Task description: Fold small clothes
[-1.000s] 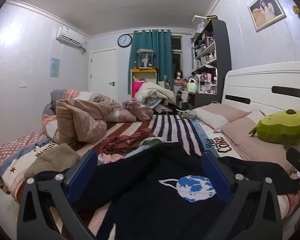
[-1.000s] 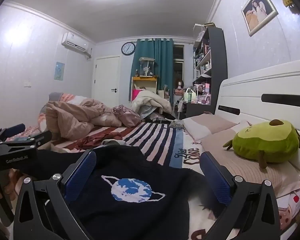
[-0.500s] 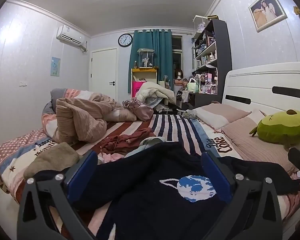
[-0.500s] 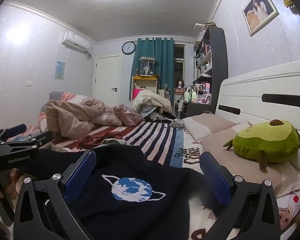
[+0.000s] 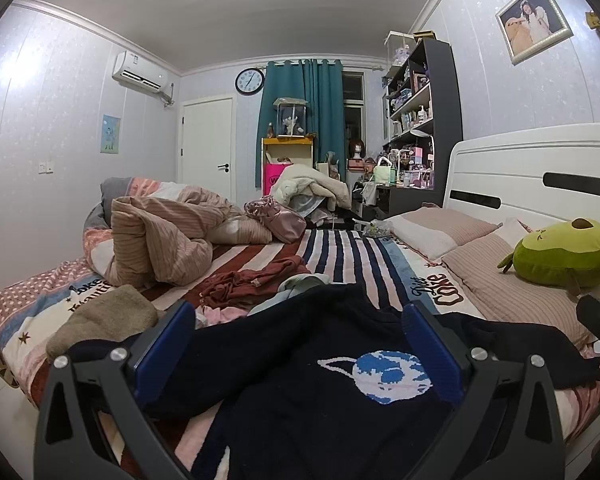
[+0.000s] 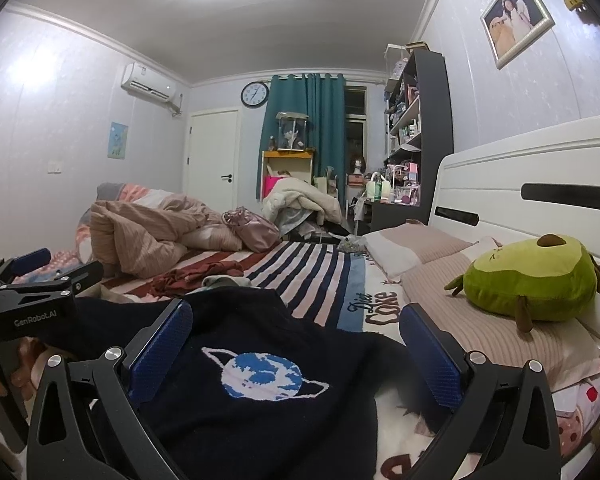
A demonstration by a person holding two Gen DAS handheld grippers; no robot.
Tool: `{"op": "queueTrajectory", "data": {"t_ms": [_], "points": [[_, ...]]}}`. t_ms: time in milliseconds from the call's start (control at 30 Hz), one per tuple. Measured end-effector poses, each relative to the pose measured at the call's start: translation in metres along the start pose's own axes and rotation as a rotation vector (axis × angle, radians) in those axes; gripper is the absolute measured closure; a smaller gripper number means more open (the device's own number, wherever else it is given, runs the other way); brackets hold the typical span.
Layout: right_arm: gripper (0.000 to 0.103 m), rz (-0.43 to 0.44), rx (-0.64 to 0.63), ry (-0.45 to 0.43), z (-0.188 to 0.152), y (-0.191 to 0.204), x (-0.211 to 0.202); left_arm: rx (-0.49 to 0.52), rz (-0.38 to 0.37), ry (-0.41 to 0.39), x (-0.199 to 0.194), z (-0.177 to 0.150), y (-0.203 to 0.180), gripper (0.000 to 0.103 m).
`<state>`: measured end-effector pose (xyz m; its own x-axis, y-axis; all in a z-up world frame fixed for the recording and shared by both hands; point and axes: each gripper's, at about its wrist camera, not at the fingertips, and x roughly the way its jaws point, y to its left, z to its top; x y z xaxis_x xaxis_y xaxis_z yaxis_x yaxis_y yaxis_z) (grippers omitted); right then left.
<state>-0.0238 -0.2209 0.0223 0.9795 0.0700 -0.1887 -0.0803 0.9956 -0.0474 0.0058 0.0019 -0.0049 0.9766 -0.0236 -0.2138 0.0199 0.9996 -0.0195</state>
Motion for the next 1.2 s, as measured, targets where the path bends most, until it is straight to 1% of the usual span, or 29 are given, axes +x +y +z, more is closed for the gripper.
{"op": "queueTrajectory", "data": {"t_ms": [100, 367, 500, 633, 767, 933, 1133, 1200], "points": [[0.0, -0.009, 0.009, 0.01, -0.002, -0.001, 0.003, -0.004, -0.014, -0.006, 0.002, -0.001, -0.001, 0.001], [0.0, 0.022, 0.029, 0.014, -0.003, -0.002, 0.006, 0.004, -0.01, 0.003, 0.007, 0.0, -0.004, 0.001], [0.0, 0.018, 0.026, 0.021, -0.003, 0.001, 0.009, 0.009, -0.01, 0.015, 0.01, -0.001, -0.005, 0.001], [0.0, 0.008, 0.03, 0.019, -0.003, 0.001, 0.008, 0.004, -0.033, 0.025, 0.012, 0.0, -0.004, 0.001], [0.0, 0.004, 0.042, 0.016, -0.003, -0.001, 0.008, 0.01, -0.03, 0.024, 0.012, 0.0, -0.004, 0.001], [0.0, 0.014, 0.042, 0.023, -0.001, 0.001, 0.012, -0.035, -0.045, 0.019, 0.009, -0.002, 0.005, 0.001], [0.0, 0.032, 0.059, 0.025, -0.004, 0.004, 0.016, -0.057, -0.023, 0.026, 0.008, -0.004, 0.018, 0.001], [0.0, 0.014, 0.065, 0.023, -0.006, 0.006, 0.018, -0.071, -0.02, 0.032, 0.008, -0.005, 0.026, 0.001]]}}
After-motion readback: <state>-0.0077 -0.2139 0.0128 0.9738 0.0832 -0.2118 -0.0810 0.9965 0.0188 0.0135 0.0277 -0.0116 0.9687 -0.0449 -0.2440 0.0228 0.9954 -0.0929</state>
